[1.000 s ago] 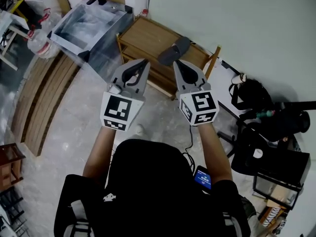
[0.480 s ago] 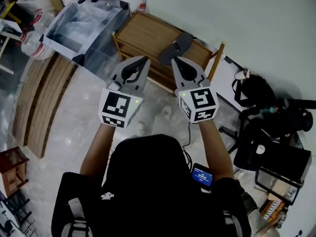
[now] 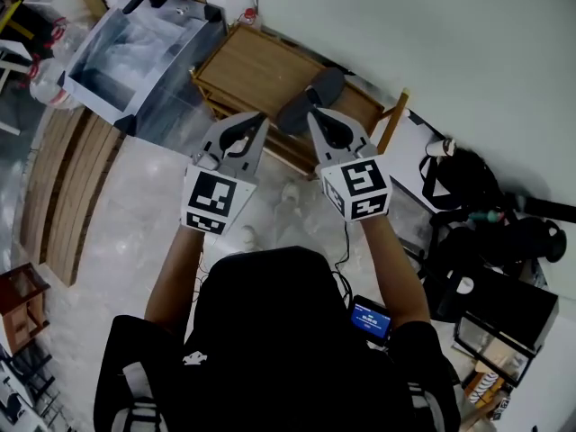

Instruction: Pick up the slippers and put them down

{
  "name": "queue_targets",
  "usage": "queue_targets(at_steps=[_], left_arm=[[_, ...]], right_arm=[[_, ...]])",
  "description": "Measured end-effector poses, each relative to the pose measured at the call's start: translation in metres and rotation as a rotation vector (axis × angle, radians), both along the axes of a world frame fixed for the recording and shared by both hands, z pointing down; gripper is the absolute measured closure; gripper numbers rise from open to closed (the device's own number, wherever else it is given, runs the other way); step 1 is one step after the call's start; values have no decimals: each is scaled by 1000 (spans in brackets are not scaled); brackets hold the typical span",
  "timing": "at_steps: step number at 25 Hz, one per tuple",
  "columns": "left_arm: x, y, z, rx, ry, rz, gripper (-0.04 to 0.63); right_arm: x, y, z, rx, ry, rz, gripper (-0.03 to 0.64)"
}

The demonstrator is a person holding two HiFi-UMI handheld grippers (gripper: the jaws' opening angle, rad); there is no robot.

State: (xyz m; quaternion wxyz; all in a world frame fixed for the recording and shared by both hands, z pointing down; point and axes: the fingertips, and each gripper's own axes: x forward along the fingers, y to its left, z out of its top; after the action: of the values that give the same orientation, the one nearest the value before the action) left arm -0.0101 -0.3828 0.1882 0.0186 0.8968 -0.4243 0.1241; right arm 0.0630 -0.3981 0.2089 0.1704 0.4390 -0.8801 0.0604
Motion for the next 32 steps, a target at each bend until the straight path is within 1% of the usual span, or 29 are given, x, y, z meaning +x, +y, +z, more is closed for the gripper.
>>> queue_targets(at_steps=[7,10,14,18,23,29,32], left_arm=[[4,-49,33,-54,-21,-47,589],[3,-61,50,-83,-39,-61,589],[3,-73,75,-137,-40,-74,589],[6,-80,102,-191,-43,-86,589],[11,-85,131,-243,-58,-92,589],[18,-90,159,-307,-45,-101,589],[22,-93,167,-325,-35,-101,589]], right_arm=[[14,-44,52,-99,53,-44,629],[19,-55,82,-163,79,-54,629],[25,-64,123,-259,111,-68,629],[35,-68,163,-342,147,-73,629],[45,-71,204,-411,204,-86,629],[50,-80,240,-487,216,-86,629],[56,-90,259,-532,211,-62,629]])
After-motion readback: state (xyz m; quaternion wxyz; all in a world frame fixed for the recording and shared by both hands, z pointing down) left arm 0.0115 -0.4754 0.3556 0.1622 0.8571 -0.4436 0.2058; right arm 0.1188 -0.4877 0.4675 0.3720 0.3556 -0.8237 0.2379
